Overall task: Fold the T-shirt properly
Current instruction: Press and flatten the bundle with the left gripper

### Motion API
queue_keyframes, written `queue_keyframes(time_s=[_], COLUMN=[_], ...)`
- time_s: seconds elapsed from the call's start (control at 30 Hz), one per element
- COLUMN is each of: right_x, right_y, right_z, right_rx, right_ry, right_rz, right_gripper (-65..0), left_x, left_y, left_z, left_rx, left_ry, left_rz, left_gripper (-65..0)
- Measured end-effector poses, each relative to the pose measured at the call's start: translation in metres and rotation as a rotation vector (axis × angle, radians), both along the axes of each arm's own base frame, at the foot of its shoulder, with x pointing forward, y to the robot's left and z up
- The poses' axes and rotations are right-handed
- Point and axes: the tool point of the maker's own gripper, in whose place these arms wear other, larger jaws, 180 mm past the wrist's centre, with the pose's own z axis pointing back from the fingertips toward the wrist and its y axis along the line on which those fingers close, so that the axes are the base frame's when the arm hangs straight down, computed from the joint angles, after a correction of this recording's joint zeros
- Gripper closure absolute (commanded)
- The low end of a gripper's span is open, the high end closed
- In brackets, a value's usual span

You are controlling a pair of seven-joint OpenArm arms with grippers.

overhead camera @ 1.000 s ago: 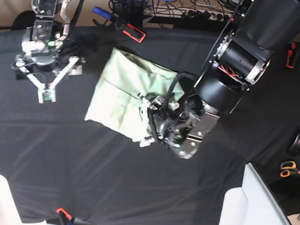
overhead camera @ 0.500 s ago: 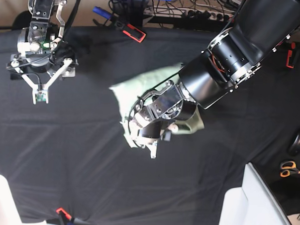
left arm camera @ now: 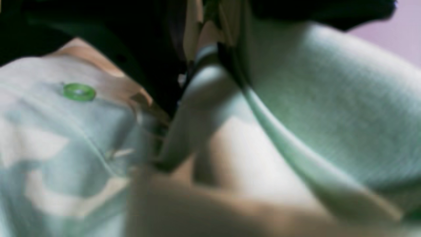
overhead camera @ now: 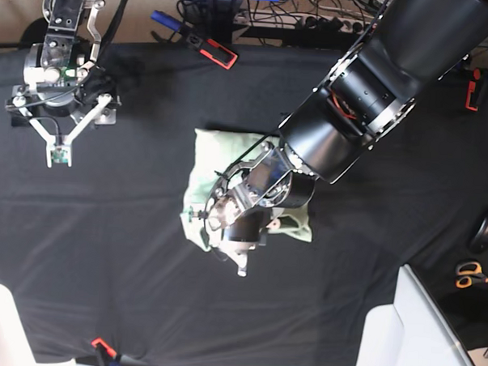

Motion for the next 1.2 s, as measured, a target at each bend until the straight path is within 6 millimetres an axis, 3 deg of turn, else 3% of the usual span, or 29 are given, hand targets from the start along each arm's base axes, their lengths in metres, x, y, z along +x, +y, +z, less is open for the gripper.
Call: queue_keyframes(time_s=[0.33,0.53,0.67,0.97,1.2], right_x=[0.000,-0.001,-0.001,0.000,0.000], right_y=[0.000,0.000,0.000,0.001,0.001], right_z=[0.000,0.000,0.000,-0.001,-0.001], right_rx=[0.000,0.001,0.001,0.002,0.002], right_ry=[0.001,0.002,0.003,0.003,0.003], right_rz=[0.000,-0.001,0.000,0.001,0.001], right_gripper=[-59.5,-59.5,-59.5,-59.5,-59.5], left_x=[-0.003,-0.014,-0.008,0.000,-0.005], left_y=[-0.017,0.010,0.007,0.005,-0.024], left_z=[0.002,-0.018,-0.013,-0.006,-0.001], left_rx=[-0.023,0.036,-0.045,-0.053,-0.223], left_ry=[0.007,0.096,0.110,0.095,0.176], left_rz=[-0.008,0.094,0.194,0.191,0.240], left_gripper=[0.0,0.0,0.0,0.0,0.0])
